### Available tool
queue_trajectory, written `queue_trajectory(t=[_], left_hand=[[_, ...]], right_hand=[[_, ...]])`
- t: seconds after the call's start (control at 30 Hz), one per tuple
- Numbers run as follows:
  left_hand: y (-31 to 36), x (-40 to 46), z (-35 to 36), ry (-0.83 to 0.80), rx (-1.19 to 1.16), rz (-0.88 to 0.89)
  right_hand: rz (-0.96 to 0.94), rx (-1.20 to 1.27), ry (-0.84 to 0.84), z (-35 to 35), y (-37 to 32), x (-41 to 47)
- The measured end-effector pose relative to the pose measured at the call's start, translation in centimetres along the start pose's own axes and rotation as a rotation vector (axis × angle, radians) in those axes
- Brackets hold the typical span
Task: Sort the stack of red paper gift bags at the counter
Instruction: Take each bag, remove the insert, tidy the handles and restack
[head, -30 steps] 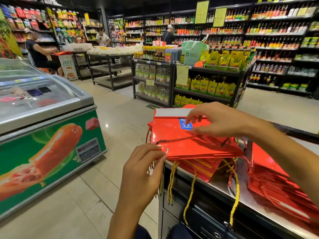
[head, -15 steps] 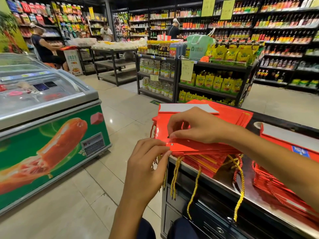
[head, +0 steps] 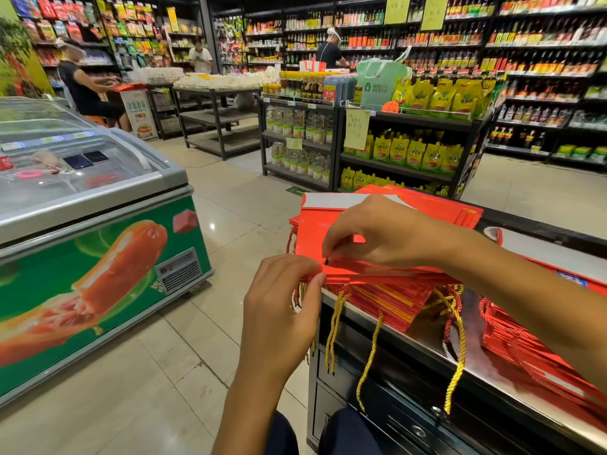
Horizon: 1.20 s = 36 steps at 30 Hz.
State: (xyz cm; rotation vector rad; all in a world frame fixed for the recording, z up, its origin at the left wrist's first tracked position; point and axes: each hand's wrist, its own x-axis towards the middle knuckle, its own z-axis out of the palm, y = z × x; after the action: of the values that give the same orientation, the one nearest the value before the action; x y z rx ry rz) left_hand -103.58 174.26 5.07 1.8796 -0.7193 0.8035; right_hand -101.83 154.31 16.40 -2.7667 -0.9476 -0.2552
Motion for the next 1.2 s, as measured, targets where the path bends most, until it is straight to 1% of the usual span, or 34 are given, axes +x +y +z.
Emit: queue_trajectory(t=[0.2,0.27,0.37,0.43,0.57,0.67,0.83,0.97,1.07,1.2], left_hand=[[0.4,0.0,0.4,0.050,0.001,-0.052],[0.8,0.2,0.8,0.092,-0.008,-0.125],[1.7,0.9,1.2,0.167,-0.062,-0.247],[2.2,1.4,1.3,0.212,-0.114,-0.297],[2.8,2.3,1.4,0.262,-0.152,-0.296],[2.9,2.5,1.5,0.280,-0.153,-0.297],[2.8,2.5,1.6,0.302,-0.154,-0.294],[2.8,2.4,1.8,0.327,-0.158,-0.304],[2.9,2.4,1.7,0.339,-0.119,-0.288],[3.0,2.4,1.4,0.288,-0.026,-0.293]], right_hand=[[-0.022,-0.103,-0.044,-0.5,-0.8,0.0],[-0.022,-0.106,-0.069,-0.6,-1.1,-0.1],[0.001,-0.037,-0.087,-0.9,-1.3,-0.3],[0.025,-0.003,-0.083,-1.1,-1.4,-0.6],[0.025,-0.033,-0.039,-0.6,-1.2,-0.7],[0.065,0.056,0.023,-0.3,-1.0,-0.7],[0.112,0.098,0.139,0.2,-0.5,-0.8],[0.129,0.194,0.175,0.3,-0.9,-0.9],[0.115,0.197,0.181,0.3,-1.3,-0.9],[0.096,0.170,0.206,0.3,-1.5,-0.9]])
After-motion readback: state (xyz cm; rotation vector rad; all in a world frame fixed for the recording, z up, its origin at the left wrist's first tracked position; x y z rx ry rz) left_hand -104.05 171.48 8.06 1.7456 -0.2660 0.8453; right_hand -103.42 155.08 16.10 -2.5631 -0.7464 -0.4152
